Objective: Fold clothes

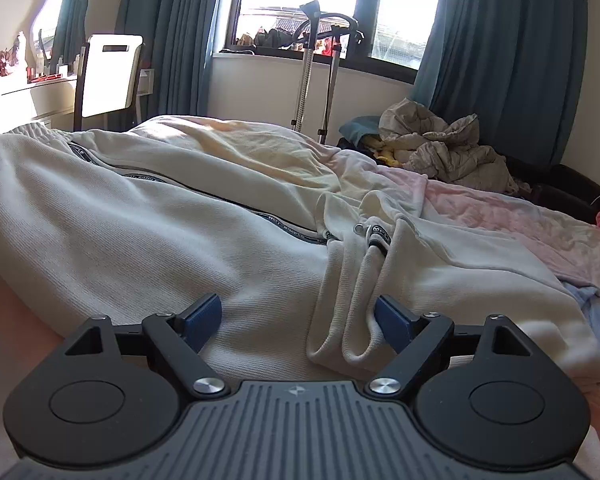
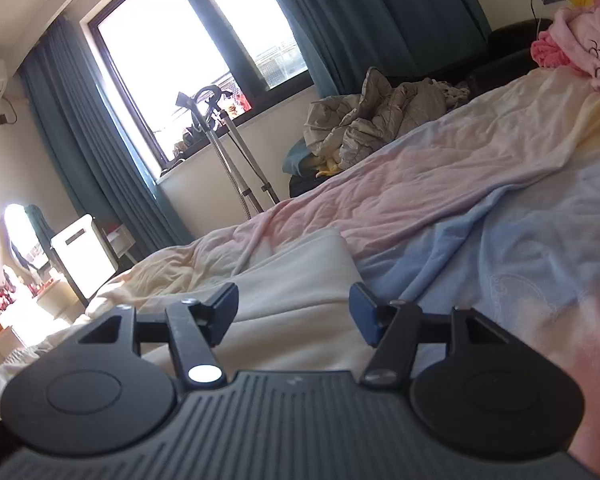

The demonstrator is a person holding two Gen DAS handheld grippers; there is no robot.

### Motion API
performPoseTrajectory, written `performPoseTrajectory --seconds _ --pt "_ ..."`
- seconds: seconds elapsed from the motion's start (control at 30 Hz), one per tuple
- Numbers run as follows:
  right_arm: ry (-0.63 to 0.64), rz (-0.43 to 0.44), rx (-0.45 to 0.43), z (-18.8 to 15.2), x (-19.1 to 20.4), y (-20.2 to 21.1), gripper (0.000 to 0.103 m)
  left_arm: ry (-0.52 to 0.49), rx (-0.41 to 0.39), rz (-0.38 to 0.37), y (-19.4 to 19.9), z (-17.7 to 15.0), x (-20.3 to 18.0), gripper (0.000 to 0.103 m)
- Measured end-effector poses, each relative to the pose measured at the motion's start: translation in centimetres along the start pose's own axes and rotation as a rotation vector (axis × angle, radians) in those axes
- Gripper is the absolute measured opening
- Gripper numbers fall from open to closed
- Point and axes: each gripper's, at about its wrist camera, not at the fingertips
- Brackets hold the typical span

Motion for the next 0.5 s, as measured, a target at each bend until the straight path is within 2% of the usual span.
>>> performPoseTrajectory --seconds 0.03,0.2,0.3,0.4,0.5 --pt "-0.074 0.003 -0.013 0.6 -1.1 0.1 0.064 0.0 -0.001 0.001 0.0 0.0 0.0 0.089" --pt "-0.357 -0.008 0.094 -0.7 -6.2 -1.6 0.065 0.004 -0.002 0.0 -0.1 -0.1 0.2 0.089" --pt "-0.398 0.012 0.145 -1.1 -6.8 -2.5 0.064 0.006 -0.001 0.0 -0.2 -0.1 0.3 0.09" --pt "-0.386 0.044 0.2 -1.0 -6.1 -3.1 0.065 0.008 0.001 0.001 -0.2 -0.1 0.3 0.09" --pt "-0.382 0.065 0.209 -0.8 -5.4 -3.1 0.067 0.011 0.003 0.003 -0.3 -0.1 0.4 0.09"
Point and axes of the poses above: each gripper's, at about its wrist camera, not at the fingertips, and y roughly against the way its jaws point, x to its left, z to its top, and after that the axes turned 6 degrees about z, right-handed
